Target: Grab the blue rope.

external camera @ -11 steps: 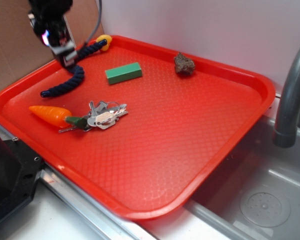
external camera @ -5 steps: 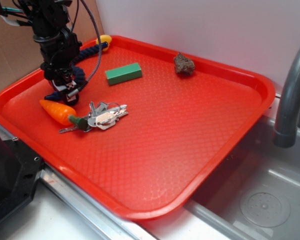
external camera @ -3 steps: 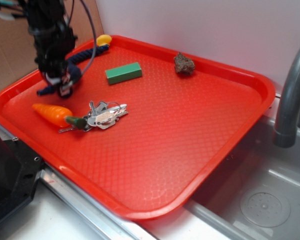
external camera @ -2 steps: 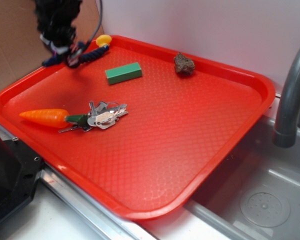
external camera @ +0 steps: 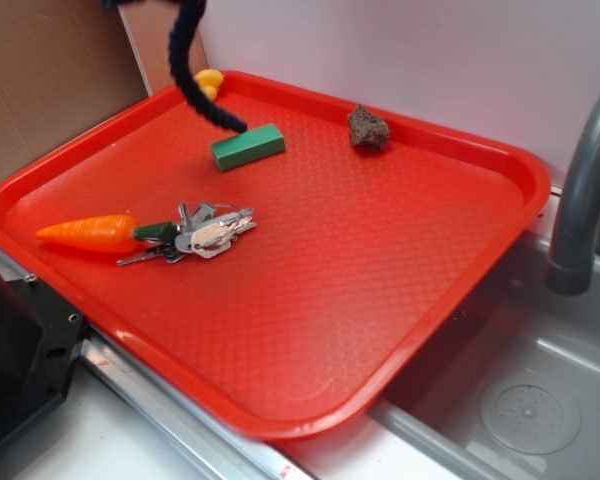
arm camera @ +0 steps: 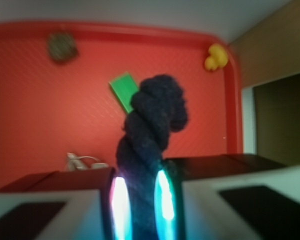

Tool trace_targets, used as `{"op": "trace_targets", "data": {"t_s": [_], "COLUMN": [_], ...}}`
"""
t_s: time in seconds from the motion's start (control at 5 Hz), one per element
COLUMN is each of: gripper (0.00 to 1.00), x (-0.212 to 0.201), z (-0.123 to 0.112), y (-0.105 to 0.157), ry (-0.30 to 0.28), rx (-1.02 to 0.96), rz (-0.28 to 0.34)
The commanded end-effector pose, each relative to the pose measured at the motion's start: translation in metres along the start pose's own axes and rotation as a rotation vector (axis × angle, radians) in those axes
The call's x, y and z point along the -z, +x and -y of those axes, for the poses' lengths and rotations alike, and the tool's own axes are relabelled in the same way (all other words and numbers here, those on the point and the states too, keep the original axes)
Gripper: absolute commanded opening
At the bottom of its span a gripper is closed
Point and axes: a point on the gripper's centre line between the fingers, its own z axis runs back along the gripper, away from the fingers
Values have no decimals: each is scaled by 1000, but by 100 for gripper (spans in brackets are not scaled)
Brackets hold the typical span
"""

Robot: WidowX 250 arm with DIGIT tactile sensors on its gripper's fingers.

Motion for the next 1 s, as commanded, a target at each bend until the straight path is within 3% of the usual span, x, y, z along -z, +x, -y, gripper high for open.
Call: {"op": "trace_targets", "data": {"t_s": [0.0, 0.4, 0.8], "gripper": [0, 0, 0], "x": [-17, -15, -10], "z": [22, 26, 21], "y": [0, -2, -4], "ry": [13, -18, -101], "rx": [23, 16, -29], "rz": [20, 14, 26]}}
